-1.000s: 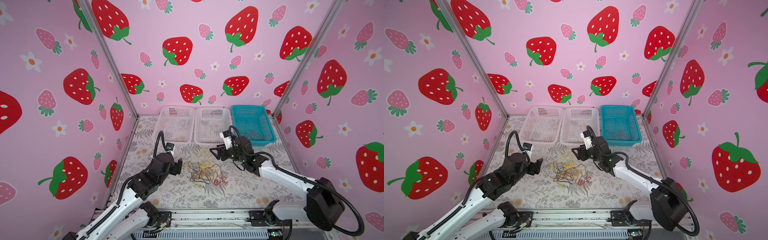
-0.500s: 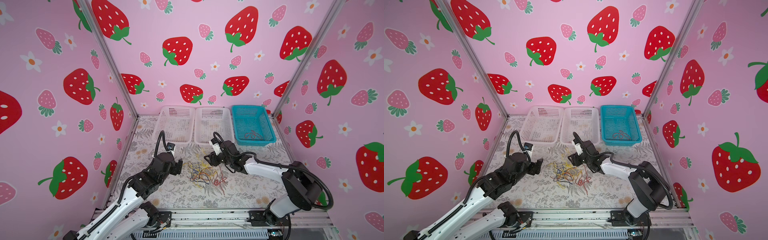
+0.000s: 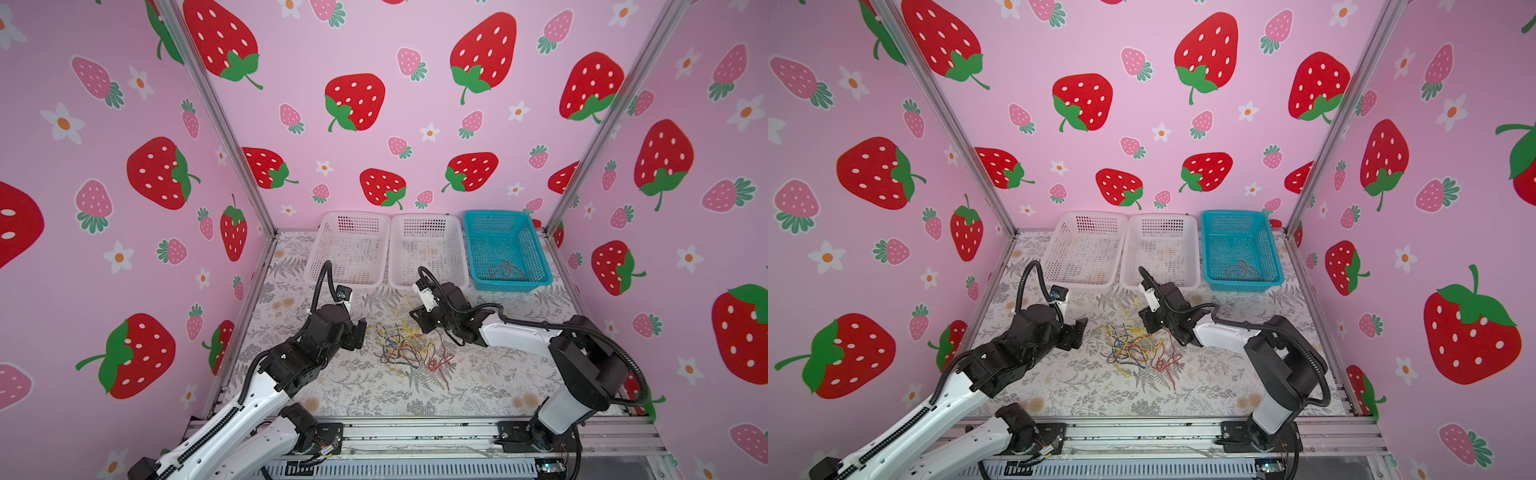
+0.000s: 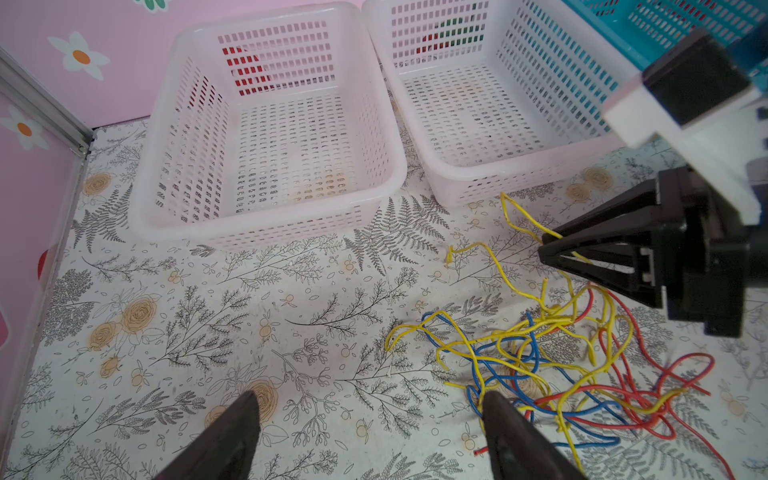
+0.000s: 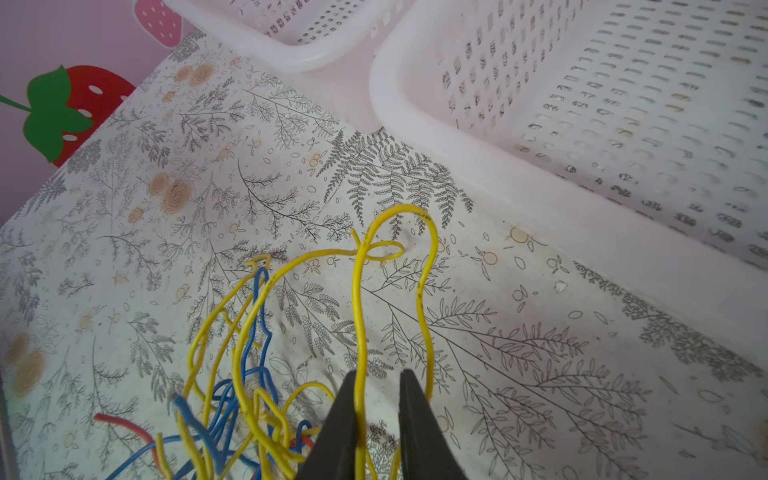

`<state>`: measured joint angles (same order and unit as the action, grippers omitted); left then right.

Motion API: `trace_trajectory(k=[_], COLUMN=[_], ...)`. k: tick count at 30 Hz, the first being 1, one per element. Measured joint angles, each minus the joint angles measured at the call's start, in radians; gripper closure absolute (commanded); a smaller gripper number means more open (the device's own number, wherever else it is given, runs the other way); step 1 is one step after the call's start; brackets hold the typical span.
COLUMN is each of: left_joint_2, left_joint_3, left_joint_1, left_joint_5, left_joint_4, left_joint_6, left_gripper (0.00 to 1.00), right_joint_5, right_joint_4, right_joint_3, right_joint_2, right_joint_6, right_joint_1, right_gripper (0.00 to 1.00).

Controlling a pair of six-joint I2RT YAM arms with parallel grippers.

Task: Untangle the cables
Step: 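Grasp a yellow wire with the right gripper while the left gripper grasps the bundle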

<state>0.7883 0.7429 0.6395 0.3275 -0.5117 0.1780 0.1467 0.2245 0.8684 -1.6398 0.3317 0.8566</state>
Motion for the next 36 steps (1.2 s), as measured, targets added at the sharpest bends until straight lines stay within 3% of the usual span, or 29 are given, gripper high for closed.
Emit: trace_trajectory(k=[6,20,27,36], left_joint_2=[0.004,0.005,-0.011,-0.07], left_joint_3=[0.0,0.0,0.0,0.0], left_joint_1=[0.0,0.0,0.0,0.0], left_joint_5=[-0.014,-0.082,-0.205,-0.42], left_joint_4=[0.0,0.0,0.015,0.072], left_joint_6=[-0.002,-0.008,-0.015,0.021], left_gripper=[0.14,0.15,0.17,0.19], right_joint_5=[0.003,0.109,0.17,0.203], right_joint_4=[0.043,0.199,0.194,0.183], right_joint_3=[-0.041,-0.153,-0.073,-0.046], right_joint_2=[0.099,0.374,0.512,0.578], right_joint_6=[-0.032,-0.077,-0.11,-0.129], right_joint_1=[0.031,0.071,0.084,0.088], right_gripper=[1.0,1.0,1.0,1.0])
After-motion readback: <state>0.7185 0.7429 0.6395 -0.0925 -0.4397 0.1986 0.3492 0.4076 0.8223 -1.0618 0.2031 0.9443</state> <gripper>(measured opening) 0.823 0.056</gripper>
